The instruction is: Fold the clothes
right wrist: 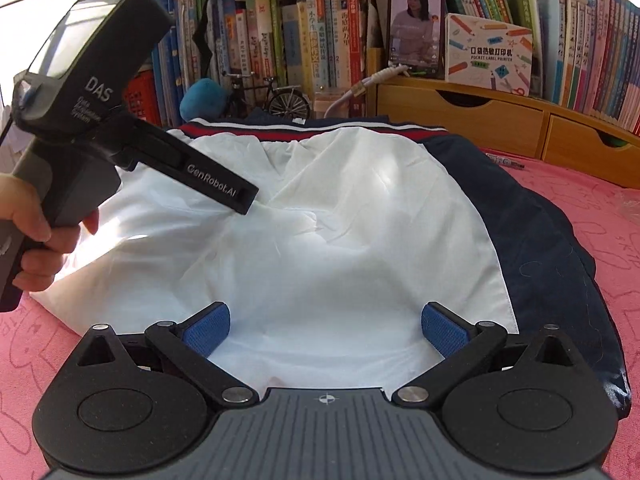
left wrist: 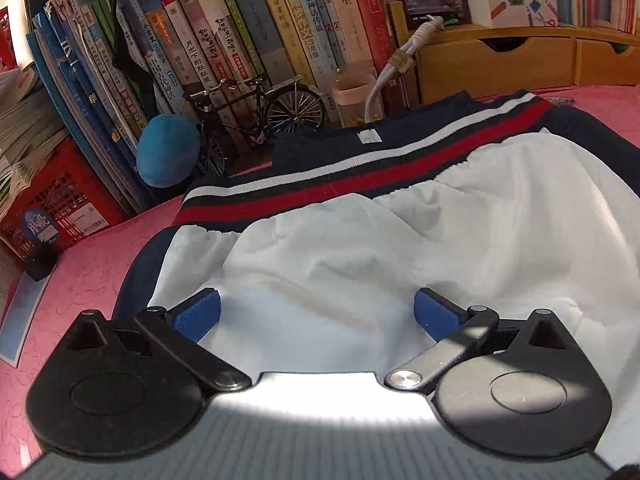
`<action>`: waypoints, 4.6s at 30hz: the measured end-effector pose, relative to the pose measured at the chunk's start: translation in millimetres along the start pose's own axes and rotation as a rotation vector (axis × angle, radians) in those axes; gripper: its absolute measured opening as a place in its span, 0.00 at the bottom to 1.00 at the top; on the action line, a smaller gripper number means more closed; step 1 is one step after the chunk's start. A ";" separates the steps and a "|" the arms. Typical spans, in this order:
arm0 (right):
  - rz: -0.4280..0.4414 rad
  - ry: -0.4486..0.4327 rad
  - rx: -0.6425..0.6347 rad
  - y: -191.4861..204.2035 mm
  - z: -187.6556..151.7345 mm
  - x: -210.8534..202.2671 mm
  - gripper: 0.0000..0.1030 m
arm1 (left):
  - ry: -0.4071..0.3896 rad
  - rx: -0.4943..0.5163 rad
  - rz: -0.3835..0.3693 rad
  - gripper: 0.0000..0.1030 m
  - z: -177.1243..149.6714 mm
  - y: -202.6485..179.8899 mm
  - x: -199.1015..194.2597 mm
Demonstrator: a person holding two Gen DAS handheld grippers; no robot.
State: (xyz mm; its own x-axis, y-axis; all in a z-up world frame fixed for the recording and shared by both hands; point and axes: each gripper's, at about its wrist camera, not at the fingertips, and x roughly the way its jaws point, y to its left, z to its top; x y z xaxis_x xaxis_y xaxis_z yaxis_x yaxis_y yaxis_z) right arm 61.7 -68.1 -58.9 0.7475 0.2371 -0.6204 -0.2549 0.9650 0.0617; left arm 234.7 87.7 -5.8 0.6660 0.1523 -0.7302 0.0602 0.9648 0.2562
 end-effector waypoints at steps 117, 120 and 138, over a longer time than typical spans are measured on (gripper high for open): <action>-0.057 0.010 0.340 -117.2 -21.1 -78.5 0.06 | -0.100 -0.423 0.062 1.00 -193.5 133.9 -89.1; -0.100 -0.042 0.329 -118.6 -25.2 -91.4 0.05 | -0.100 -0.430 0.058 1.00 -194.2 135.0 -89.2; 0.095 -0.057 0.636 -127.4 -50.4 -115.2 0.66 | -0.287 -0.152 -0.025 1.00 -155.7 -0.8 -157.2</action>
State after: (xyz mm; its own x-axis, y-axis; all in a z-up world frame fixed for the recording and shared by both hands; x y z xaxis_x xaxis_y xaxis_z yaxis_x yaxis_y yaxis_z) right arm -22.9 -224.0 -34.7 0.7752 0.3136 -0.5483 0.0790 0.8131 0.5767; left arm 14.2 96.4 10.2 0.8496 0.0827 -0.5209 -0.0184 0.9917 0.1275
